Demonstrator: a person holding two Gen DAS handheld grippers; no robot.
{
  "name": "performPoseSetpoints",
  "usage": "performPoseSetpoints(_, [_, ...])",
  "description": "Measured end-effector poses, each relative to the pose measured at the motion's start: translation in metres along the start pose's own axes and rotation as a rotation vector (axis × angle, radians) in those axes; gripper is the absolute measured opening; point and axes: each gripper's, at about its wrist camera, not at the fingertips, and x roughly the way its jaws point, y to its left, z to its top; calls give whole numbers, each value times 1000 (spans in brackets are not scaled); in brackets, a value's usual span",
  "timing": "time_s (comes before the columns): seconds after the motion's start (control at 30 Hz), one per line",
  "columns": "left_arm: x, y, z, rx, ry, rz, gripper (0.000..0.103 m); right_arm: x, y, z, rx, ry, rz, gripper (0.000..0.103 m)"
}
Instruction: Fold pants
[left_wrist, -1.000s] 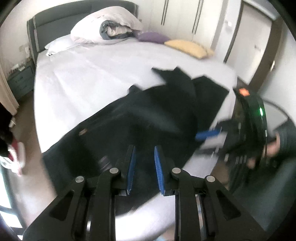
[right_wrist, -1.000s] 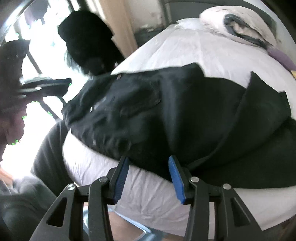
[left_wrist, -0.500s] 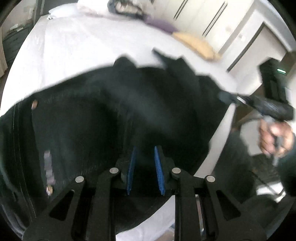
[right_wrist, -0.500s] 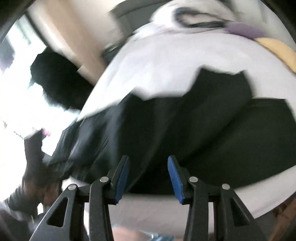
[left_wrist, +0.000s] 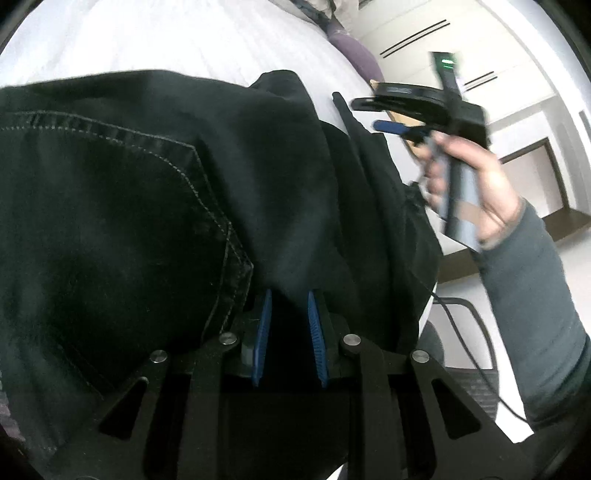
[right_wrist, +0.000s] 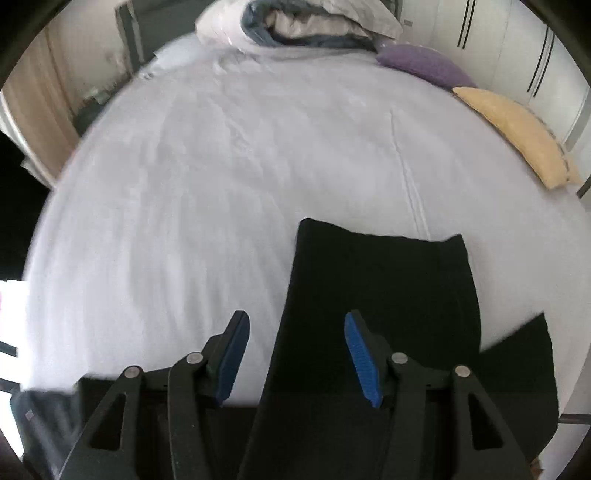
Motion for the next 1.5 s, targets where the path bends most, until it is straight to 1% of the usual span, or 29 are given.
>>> performPoseSetpoints(0.07, [-1, 4, 3, -1, -2, -5, 20, 25, -1, 8, 9, 42, -90, 57])
performPoseSetpoints(0.1, [-3, 3, 1, 5, -3, -3, 20, 33, -3, 10, 21, 59, -108, 57])
performPoseSetpoints(0.17, [0, 0, -3, 15, -7, 3, 20, 47, -9, 9, 45, 91, -98, 57])
performPoseSetpoints(0.23, [-2, -2, -2, 22, -8, 7, 20, 49, -10, 9, 27, 66, -84, 55])
performPoseSetpoints(0.27, [-2, -1, -4, 25, -9, 7, 20, 48, -10, 8, 4, 59, -68, 43])
performPoseSetpoints(0.3, [-11, -2, -14, 27, -10, 7, 20, 48, -10, 9, -11, 57, -54, 19])
performPoseSetpoints(0.33, [-13, -4, -20, 30, -11, 9, 20, 45, -11, 9, -31, 53, -54, 7])
performPoseSetpoints(0.4, [-15, 0, -23, 33, -12, 13, 20, 37, -22, 9, -2, 38, -25, 4])
performPoseSetpoints(0.5, [-16, 3, -20, 30, -11, 18, 20, 14, -42, 5, 65, -29, 10, 4])
performPoseSetpoints(0.57, [-32, 5, -39, 23, -8, 18, 20, -14, -64, -7, 136, -105, 58, 3])
performPoseSetpoints(0.6, [-51, 9, -60, 21, -7, 19, 20, -27, -75, -14, 165, -135, 66, 3])
performPoseSetpoints(0.67, [-55, 6, -63, 15, -5, 30, 20, -60, -113, -43, 264, -224, 110, 3])
performPoseSetpoints(0.73, [-55, 4, -63, 10, -8, 43, 20, -93, -153, -78, 371, -314, 129, 3])
performPoseSetpoints(0.77, [-55, 3, -63, 8, -10, 48, 20, -109, -182, -106, 453, -368, 137, 3])
performPoseSetpoints(0.8, [-55, 3, -64, 6, -12, 52, 20, -117, -204, -130, 525, -392, 135, 3])
performPoseSetpoints(0.83, [-55, 2, -64, 4, -14, 56, 20, -122, -221, -151, 596, -402, 131, 3])
performPoseSetpoints(0.87, [-55, 2, -64, -1, -17, 60, 20, -118, -251, -181, 713, -397, 124, 4])
performPoseSetpoints(0.93, [-56, 0, -64, -12, -21, 69, 20, -102, -286, -220, 870, -341, 137, 4])
performPoseSetpoints(0.97, [-55, -2, -64, -10, -19, 83, 20, -89, -301, -240, 950, -304, 173, 4])
performPoseSetpoints(1.03, [-56, -7, -64, 0, -15, 108, 20, -79, -309, -262, 992, -290, 216, 4])
performPoseSetpoints(1.07, [-56, -10, -65, 5, -13, 122, 20, -78, -309, -266, 986, -300, 221, 5])
performPoseSetpoints(1.13, [-56, -13, -66, 9, -12, 141, 20, -75, -308, -265, 981, -307, 262, 13])
performPoseSetpoints(1.2, [-57, -17, -68, 13, -13, 159, 20, -71, -309, -264, 999, -316, 348, 43])
performPoseSetpoints(1.27, [-59, -21, -70, 16, -14, 172, 20, -73, -305, -262, 1004, -340, 396, 51])
performPoseSetpoints(1.33, [-59, -23, -72, 17, -17, 183, 20, -74, -306, -261, 991, -345, 390, 50])
performPoseSetpoints(1.37, [-59, -24, -73, 21, -17, 188, 20, -71, -304, -253, 970, -340, 373, 39])
performPoseSetpoints(1.4, [-59, -25, -74, 21, -18, 191, 20, -69, -304, -251, 961, -328, 358, 16])
performPoseSetpoints(1.43, [-59, -25, -74, 21, -18, 194, 20, -65, -306, -247, 970, -313, 349, 6])
performPoseSetpoints(1.5, [-60, -26, -76, 23, -17, 201, 20, -58, -316, -254, 1027, -300, 376, 4])
